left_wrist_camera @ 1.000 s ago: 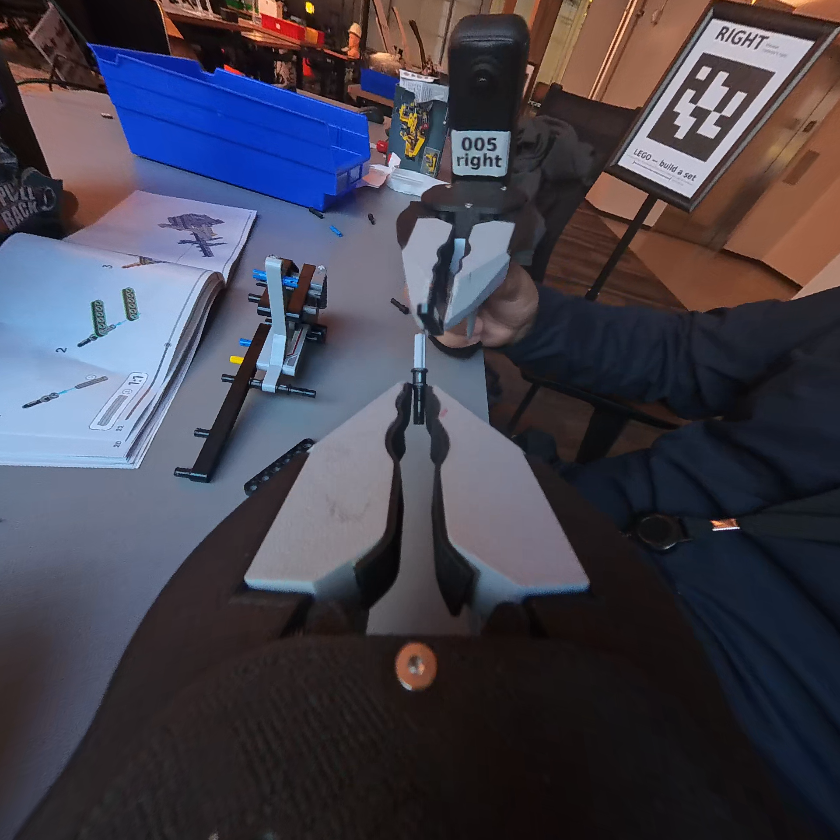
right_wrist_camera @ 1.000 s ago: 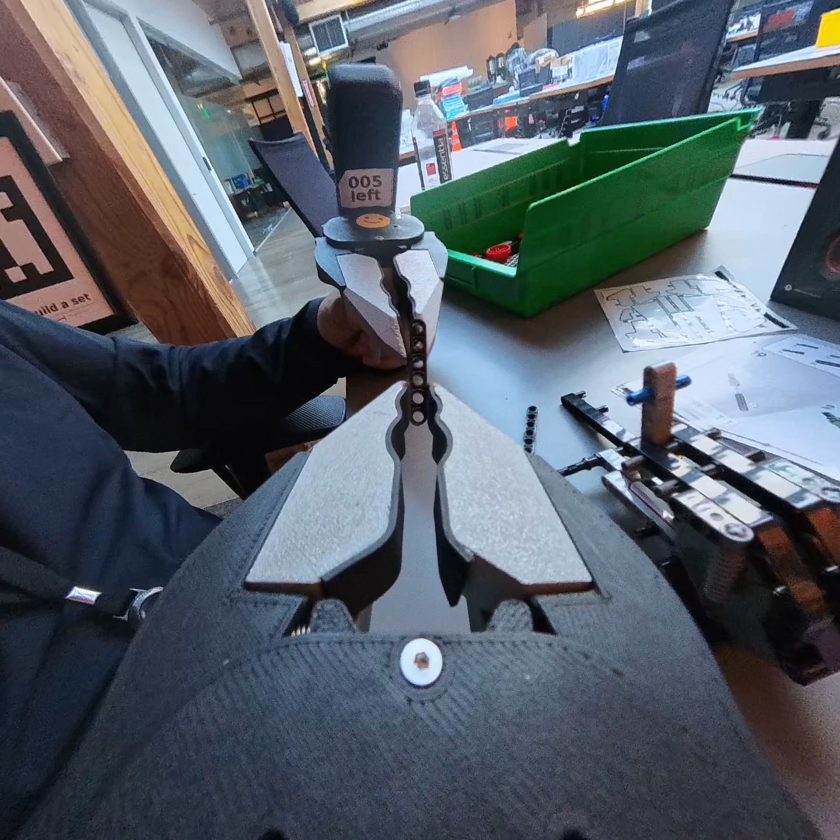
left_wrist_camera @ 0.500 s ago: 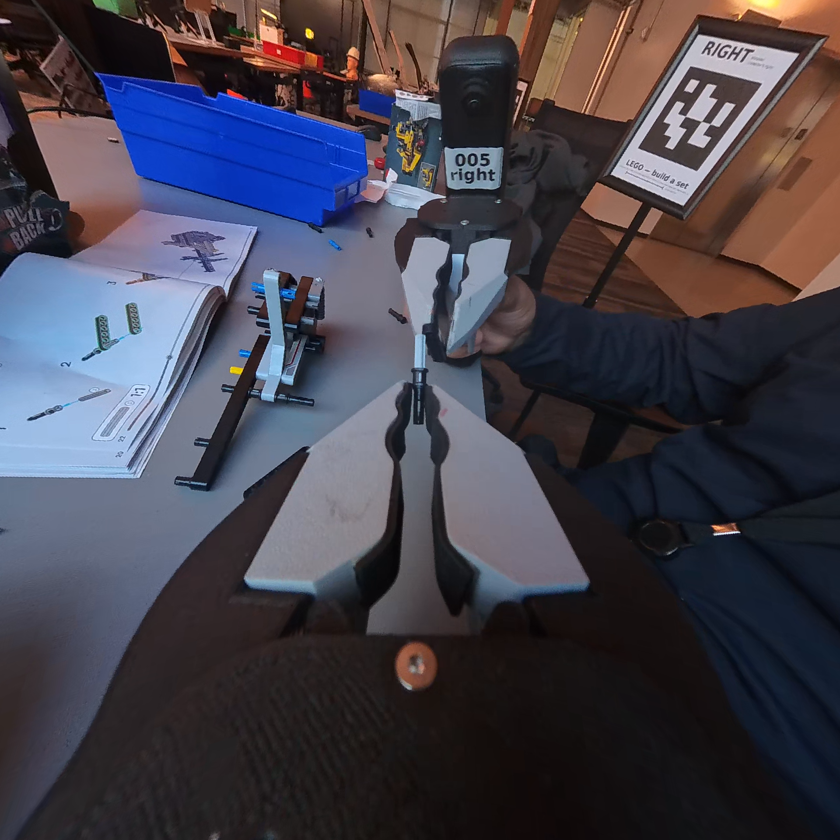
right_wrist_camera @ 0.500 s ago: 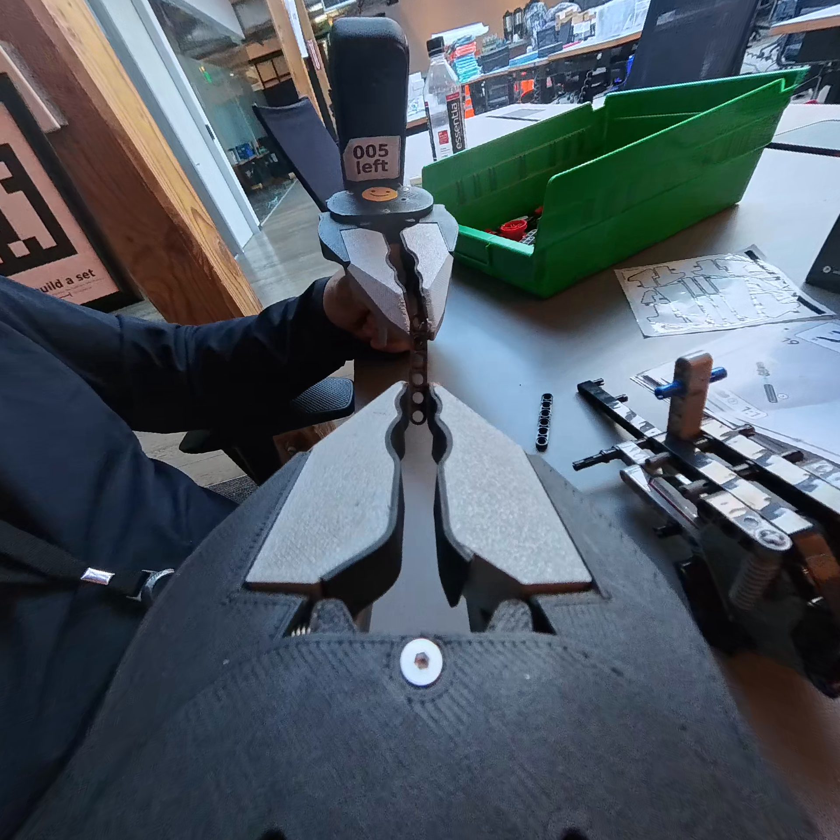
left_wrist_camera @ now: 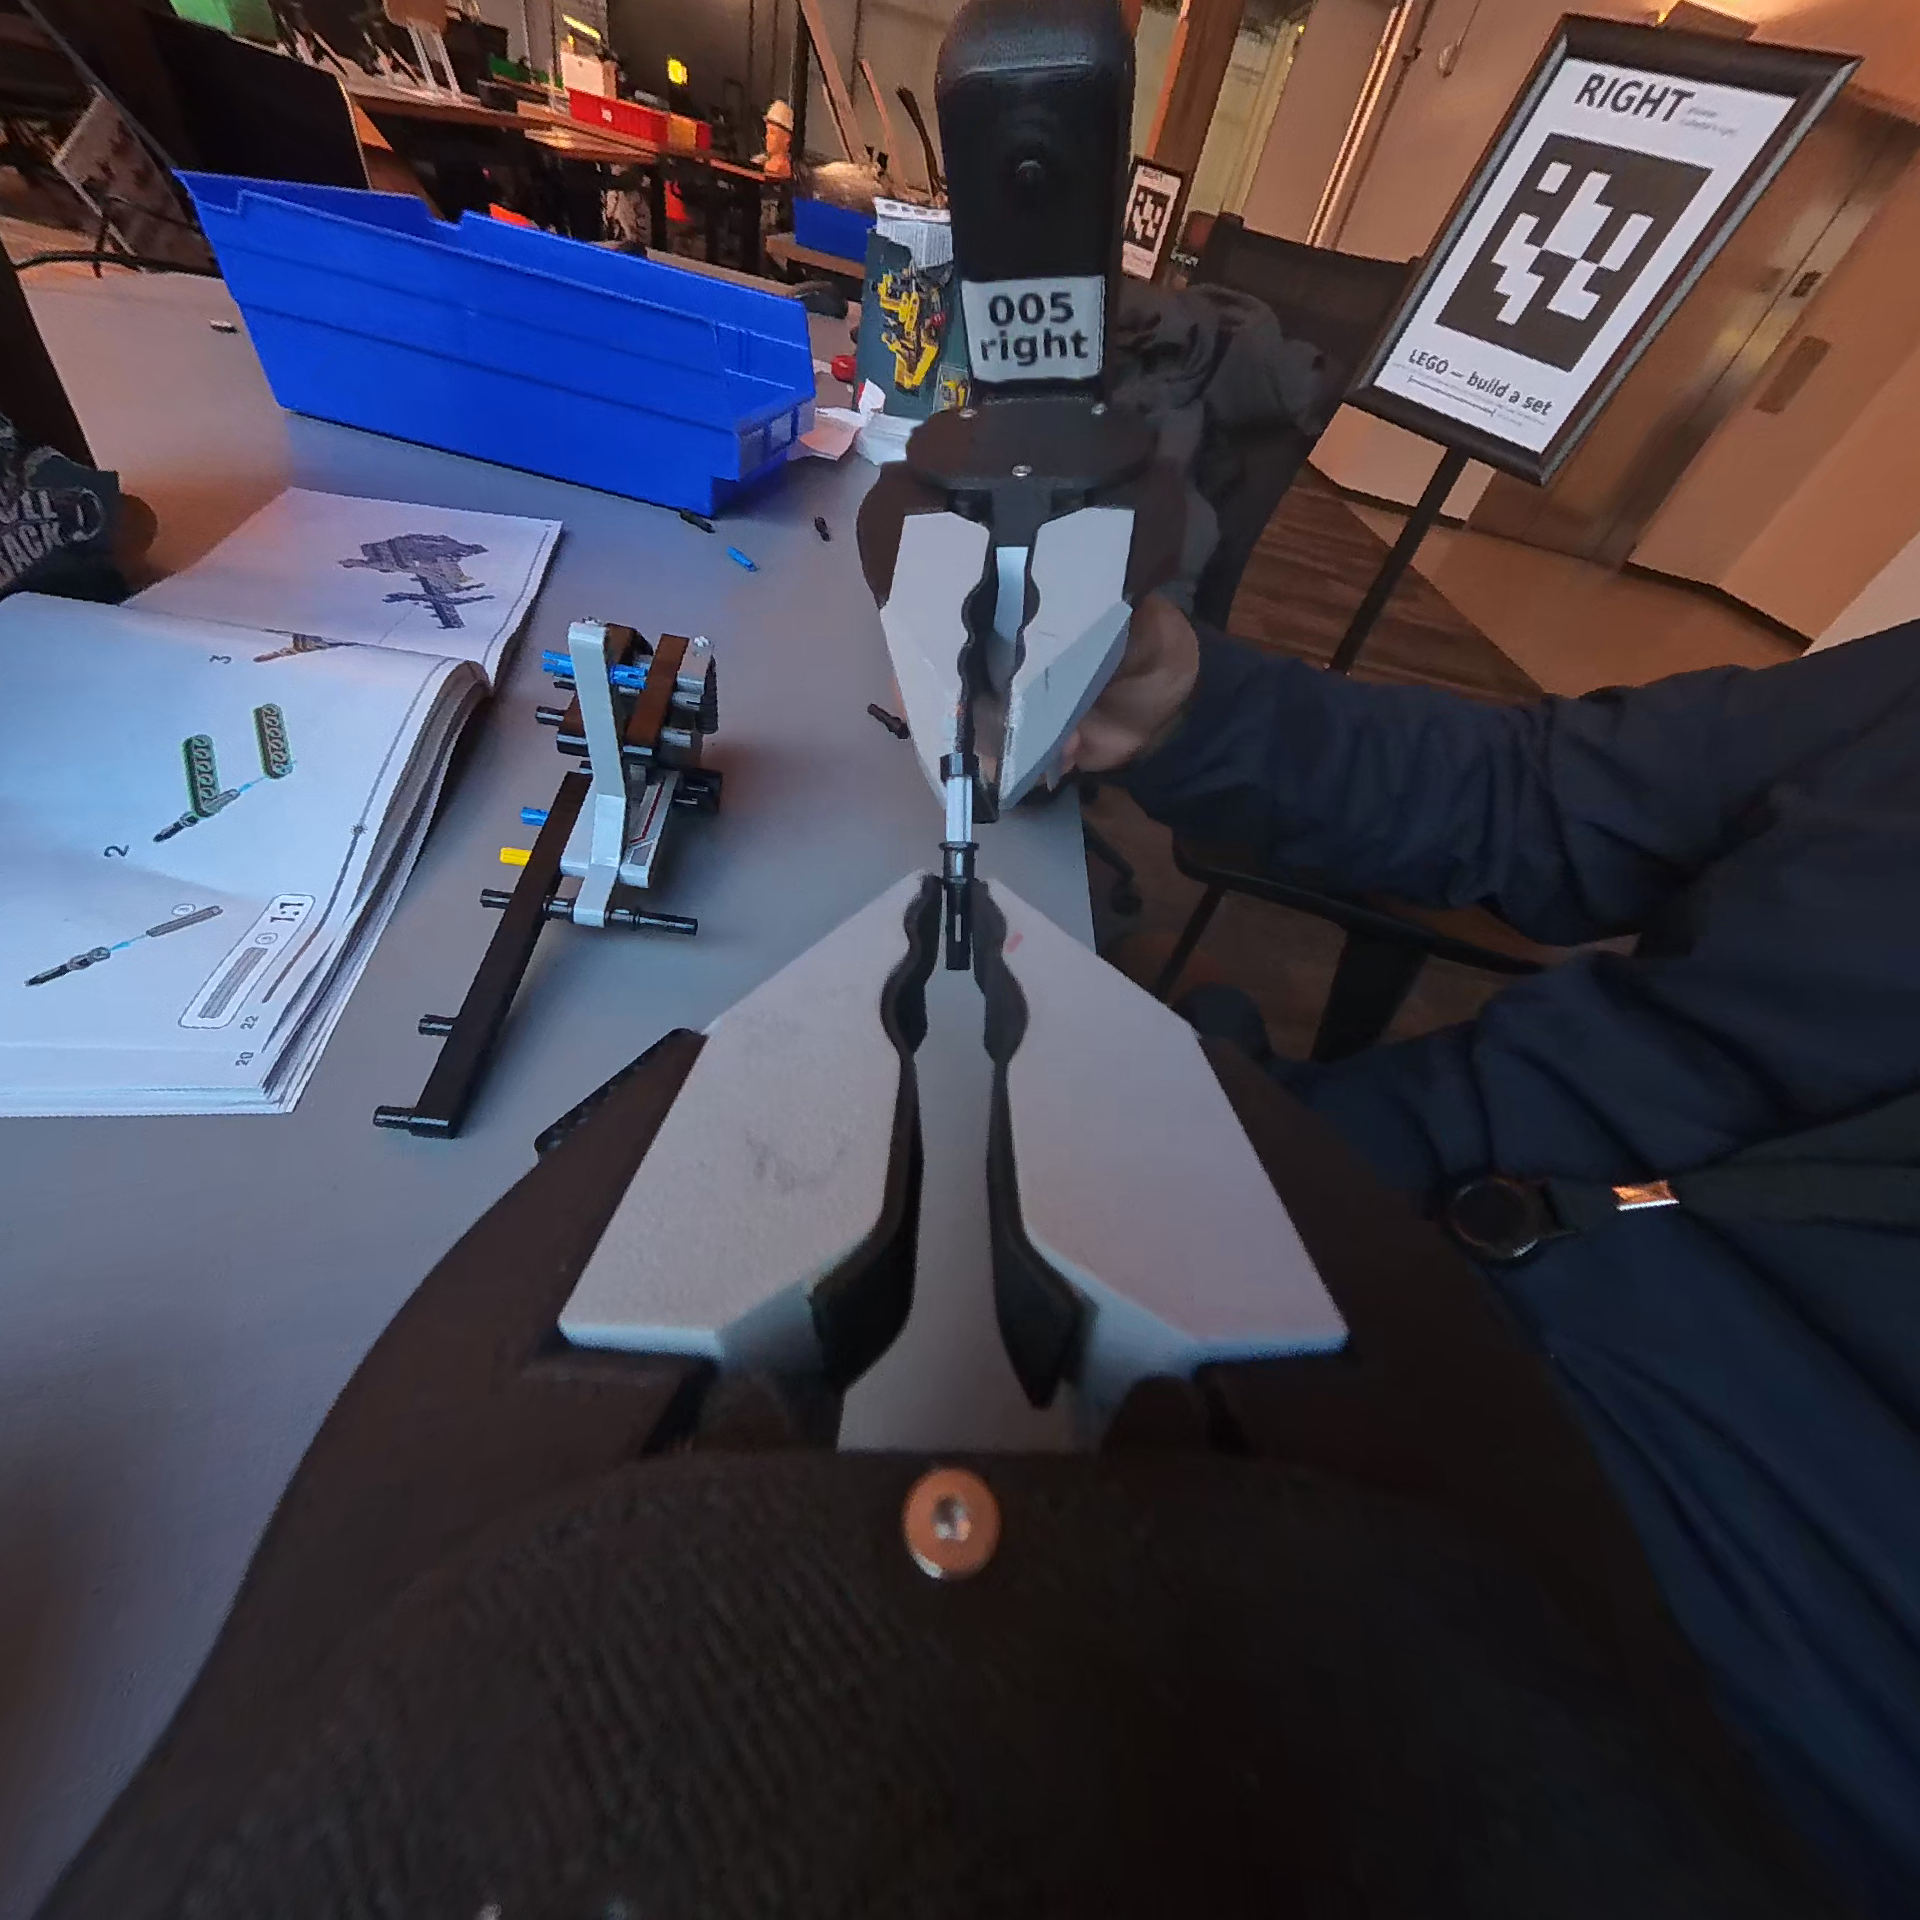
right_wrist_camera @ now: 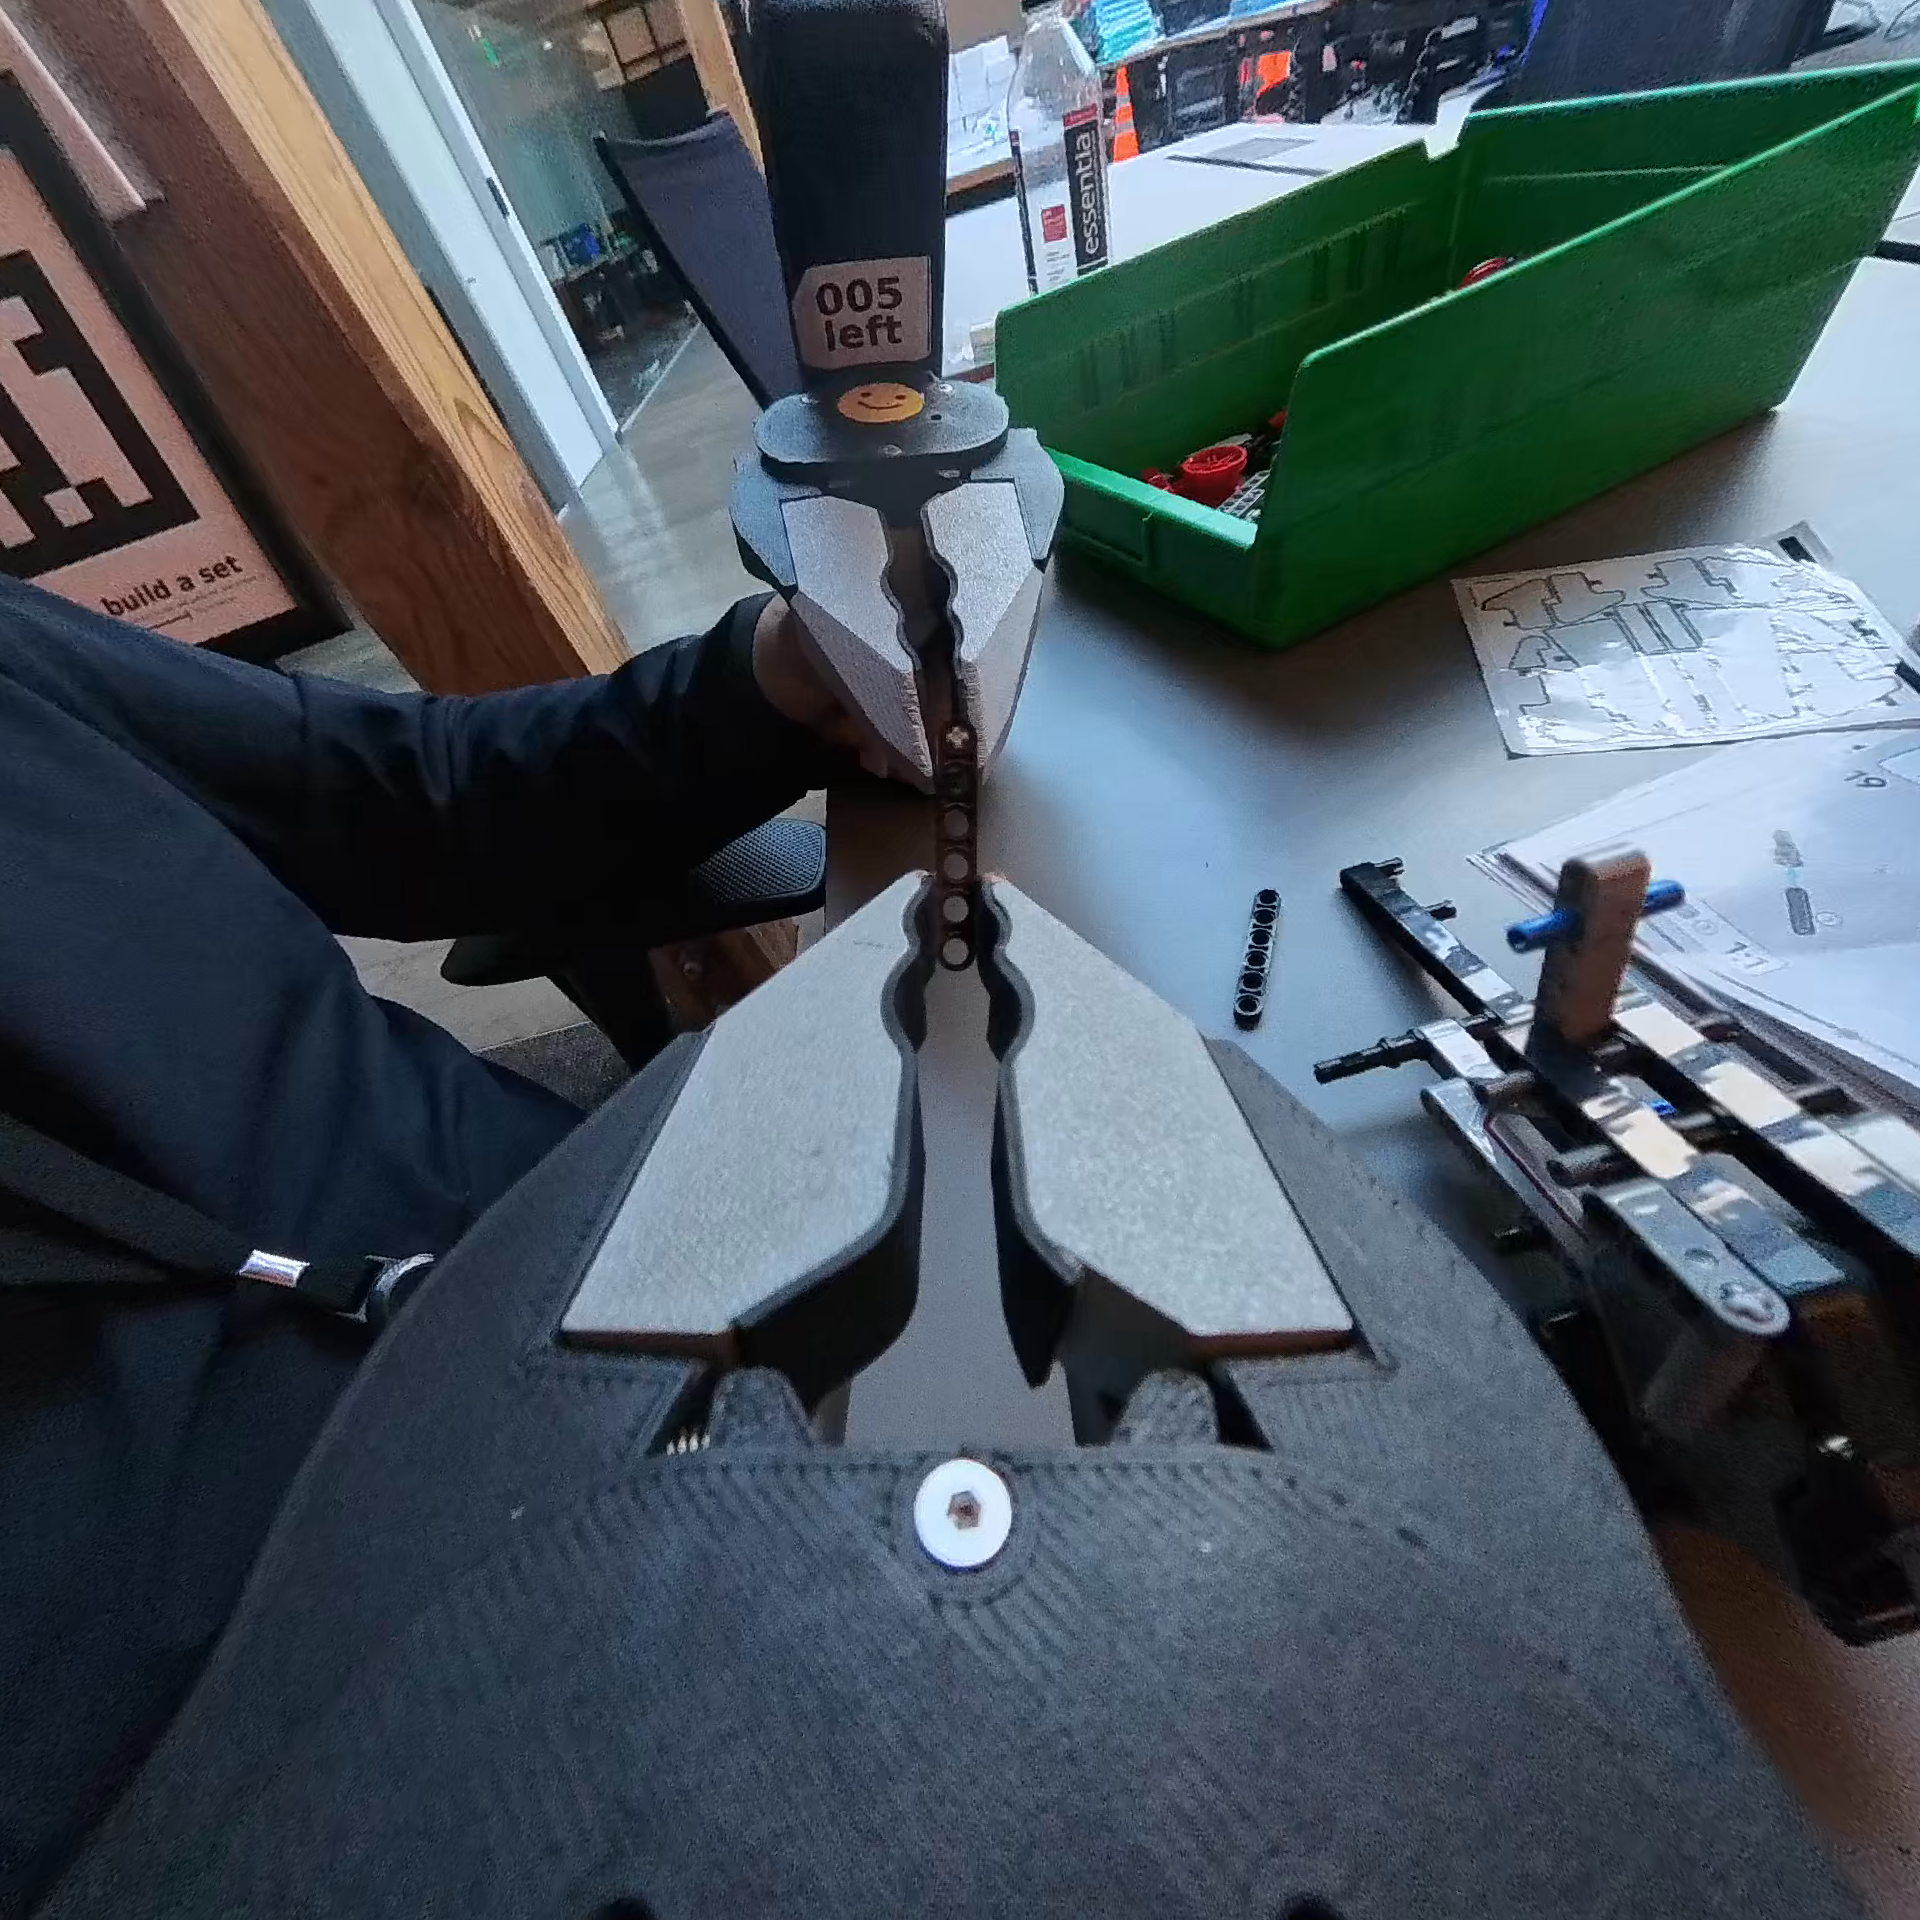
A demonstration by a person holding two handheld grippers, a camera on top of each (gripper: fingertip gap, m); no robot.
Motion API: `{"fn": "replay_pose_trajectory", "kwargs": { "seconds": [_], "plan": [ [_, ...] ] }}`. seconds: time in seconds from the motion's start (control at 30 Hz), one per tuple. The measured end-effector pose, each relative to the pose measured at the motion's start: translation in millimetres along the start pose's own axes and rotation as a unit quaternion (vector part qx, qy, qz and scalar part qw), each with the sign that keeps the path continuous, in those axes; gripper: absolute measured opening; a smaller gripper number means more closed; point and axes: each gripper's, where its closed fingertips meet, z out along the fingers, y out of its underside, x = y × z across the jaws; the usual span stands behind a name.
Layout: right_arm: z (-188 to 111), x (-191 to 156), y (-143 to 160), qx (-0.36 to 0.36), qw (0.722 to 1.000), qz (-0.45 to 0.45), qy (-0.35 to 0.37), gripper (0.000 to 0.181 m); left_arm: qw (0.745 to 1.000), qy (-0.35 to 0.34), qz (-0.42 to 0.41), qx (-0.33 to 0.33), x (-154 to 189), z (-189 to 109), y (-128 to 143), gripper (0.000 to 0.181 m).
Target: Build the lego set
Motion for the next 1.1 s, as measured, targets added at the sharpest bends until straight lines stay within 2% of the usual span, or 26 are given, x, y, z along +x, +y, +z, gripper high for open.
{"fn": "replay_pose_trajectory", "kwargs": {
  "seconds": [0.37, 0.67, 0.83, 1.1],
  "plan": [
    [-1, -1, 1, -0.047, 0.999, 0.0, -0.017, 0.004, 1.0, 0.001, 0.003, -0.003, 1, 1, 1, 0.004],
    [-4, -2, 4, -0.124, 0.991, -0.038, -0.013, 0.004, 1.0, 0.008, 0.009, -0.023, 4, 4, 6, 0.003],
    [-3, 1, 16, -0.205, 0.977, -0.066, 0.001, 0.004, 0.999, 0.004, 0.009, -0.038, 3, 7, 10, 0.002],
    [-5, 2, 17, -0.255, 0.964, -0.077, -0.003, 0.004, 0.999, 0.006, 0.004, -0.04, 2, 8, 11, 0.001]
  ]
}}
